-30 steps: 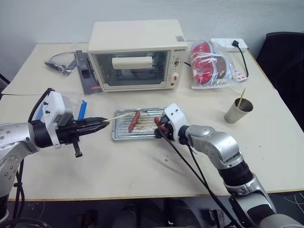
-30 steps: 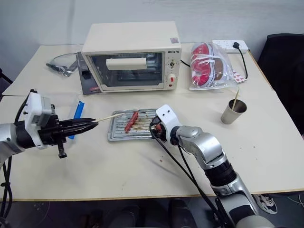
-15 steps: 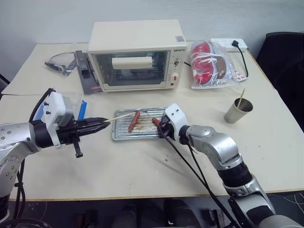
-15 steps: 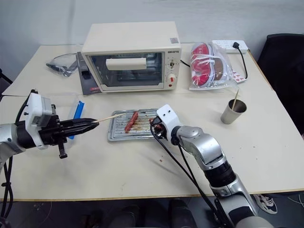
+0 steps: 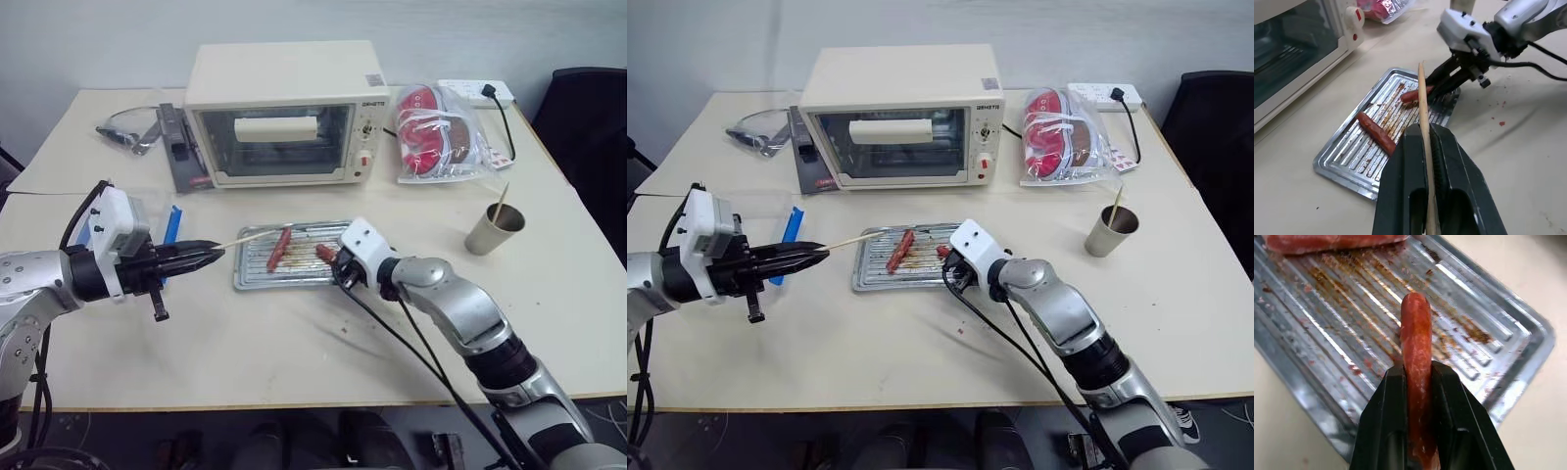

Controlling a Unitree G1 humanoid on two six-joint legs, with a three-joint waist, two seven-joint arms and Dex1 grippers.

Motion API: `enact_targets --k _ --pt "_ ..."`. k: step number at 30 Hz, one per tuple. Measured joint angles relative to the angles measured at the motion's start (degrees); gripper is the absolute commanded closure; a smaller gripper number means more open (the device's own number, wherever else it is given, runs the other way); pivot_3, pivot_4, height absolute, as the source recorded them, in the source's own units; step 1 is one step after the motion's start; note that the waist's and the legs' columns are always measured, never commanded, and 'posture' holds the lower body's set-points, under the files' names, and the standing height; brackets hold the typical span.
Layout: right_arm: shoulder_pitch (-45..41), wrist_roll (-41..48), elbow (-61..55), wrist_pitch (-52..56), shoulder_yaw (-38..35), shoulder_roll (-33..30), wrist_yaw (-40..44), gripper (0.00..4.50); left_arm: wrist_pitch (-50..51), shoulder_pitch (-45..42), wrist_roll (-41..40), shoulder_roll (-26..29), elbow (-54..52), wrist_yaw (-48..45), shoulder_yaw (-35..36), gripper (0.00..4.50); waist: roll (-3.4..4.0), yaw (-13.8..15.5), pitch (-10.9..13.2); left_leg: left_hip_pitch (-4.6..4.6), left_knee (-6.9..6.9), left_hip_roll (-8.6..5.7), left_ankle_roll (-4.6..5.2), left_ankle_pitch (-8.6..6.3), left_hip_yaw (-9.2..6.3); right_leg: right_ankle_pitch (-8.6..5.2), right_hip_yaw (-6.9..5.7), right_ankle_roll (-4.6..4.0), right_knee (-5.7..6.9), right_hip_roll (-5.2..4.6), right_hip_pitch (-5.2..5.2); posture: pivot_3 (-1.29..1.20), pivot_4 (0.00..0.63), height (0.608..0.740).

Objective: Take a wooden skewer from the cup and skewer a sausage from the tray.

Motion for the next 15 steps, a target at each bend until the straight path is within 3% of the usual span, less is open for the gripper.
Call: enact_targets --k 6,11,15 --pt "-0.67 -6.04 -2.40 -25.39 -4.23 -12.69 10.08 4.14 1.92 -5.22 -1.07 0.03 2.45 -2.85 -3.09 4.50 -0.03 -0.03 -0.02 0.00 -0.01 0.03 0.00 0.00 0.00 0.00 -0.02 0.00 0.01 0.02 0.02 0.00 0.150 0.740" --pt "4.04 -7.04 -1.24 -44.68 -7.98 -15.89 15.53 4.14 2.86 -8.05 -1.81 0.10 2.32 -6.36 -7.59 4.50 -0.04 -0.15 -0.01 0.00 0.04 0.04 0.00 0.00 0.08 0.00 0.02 0.00 0.07 0.03 0.01 0.00 0.150 0.740" --pt "5.01 -7.51 -0.23 -52.55 -10.34 -16.38 17.43 4.14 2.87 -11.50 -1.72 -0.07 2.52 -8.17 -10.58 4.50 -0.05 -0.03 -0.01 0.00 0.26 0.04 0.01 -0.01 0.07 0.00 0.03 0.00 0.07 0.03 0.03 0.00 0.150 0.740"
